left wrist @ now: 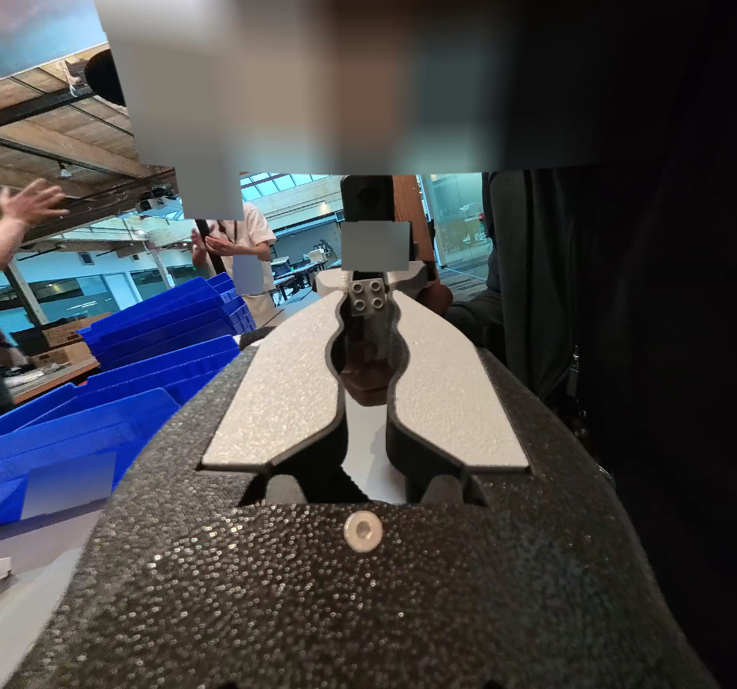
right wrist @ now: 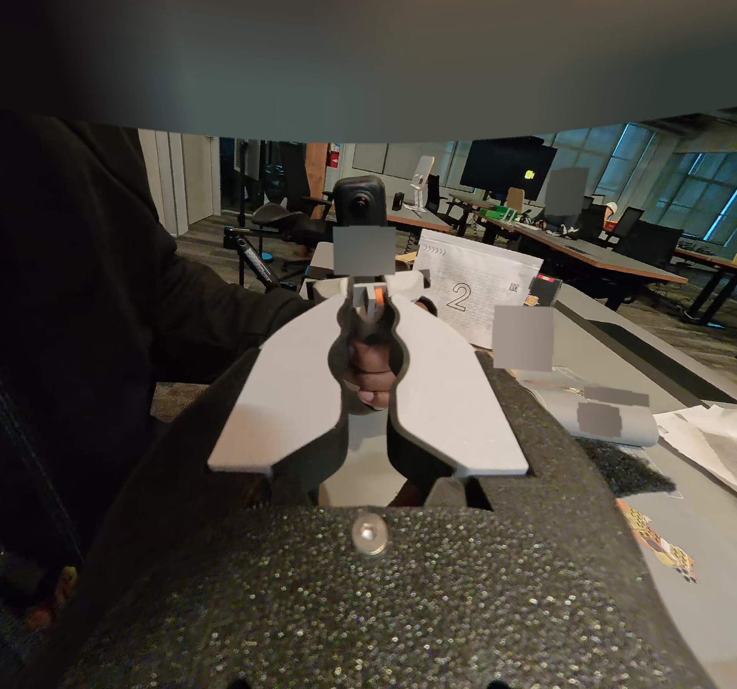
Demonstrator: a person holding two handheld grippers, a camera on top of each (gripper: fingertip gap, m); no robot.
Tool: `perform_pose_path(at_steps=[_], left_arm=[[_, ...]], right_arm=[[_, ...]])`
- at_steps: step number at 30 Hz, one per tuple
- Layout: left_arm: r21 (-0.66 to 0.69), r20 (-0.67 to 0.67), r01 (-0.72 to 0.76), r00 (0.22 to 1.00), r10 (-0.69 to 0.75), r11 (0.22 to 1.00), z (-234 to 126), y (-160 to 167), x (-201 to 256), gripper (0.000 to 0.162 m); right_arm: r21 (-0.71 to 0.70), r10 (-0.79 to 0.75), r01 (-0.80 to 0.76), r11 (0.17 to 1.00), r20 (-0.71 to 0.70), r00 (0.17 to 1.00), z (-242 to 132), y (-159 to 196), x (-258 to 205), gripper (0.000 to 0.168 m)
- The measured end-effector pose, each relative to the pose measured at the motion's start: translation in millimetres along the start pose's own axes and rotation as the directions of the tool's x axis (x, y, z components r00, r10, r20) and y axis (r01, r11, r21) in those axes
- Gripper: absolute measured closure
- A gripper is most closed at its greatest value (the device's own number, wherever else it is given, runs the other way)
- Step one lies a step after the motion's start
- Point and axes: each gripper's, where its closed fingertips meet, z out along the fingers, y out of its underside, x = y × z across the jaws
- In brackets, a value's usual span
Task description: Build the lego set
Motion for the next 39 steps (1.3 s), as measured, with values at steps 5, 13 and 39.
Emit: perform_pose_path(at_steps=[5,13,39], left_arm=[[0.002,-0.021,0.016,1.0,-0.016,1.0,0,1,3,0.146],[-0.003,-0.027,0.027,0.999,-0.027,1.0,2,3,4,0.146],[-0.193,-0.081,0.265,0.955,-0.284,0.945,6,27,8,0.147]], right_arm=[[0.0,0.008,-0.008,1.0,0.003,1.0,1,1,0,0.153],[-0.006,0.01,-0.01,1.0,0.003,1.0,0,3,-2,0.157],[-0.136,0.037,-0.035,0.99,0.012,0.999,-14,23,-2,0.162]])
